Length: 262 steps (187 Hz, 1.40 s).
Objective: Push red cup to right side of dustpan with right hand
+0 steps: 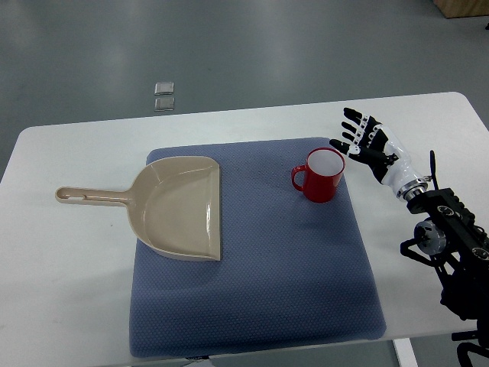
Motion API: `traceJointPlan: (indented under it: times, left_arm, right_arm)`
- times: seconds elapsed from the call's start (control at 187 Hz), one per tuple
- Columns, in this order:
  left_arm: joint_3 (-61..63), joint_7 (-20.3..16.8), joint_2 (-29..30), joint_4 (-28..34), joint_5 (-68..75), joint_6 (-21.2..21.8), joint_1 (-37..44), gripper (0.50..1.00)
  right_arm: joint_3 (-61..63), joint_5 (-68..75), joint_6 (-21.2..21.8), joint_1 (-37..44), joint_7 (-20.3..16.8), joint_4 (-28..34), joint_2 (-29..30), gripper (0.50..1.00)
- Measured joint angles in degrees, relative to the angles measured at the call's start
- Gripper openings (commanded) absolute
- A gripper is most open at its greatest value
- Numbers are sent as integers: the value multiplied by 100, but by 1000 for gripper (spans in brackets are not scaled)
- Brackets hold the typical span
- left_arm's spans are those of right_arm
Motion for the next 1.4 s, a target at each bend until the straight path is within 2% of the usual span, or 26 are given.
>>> traceJointPlan:
  times: [0.802,1.402]
  left_arm:
    - [31,0,0,-7,0,1,35,1000]
    - [31,0,0,-9,0,1,35,1000]
  right_arm:
    - [0,3,10,46,0,-7,-44,930]
    - [12,6,307,61,87,-6,-149,930]
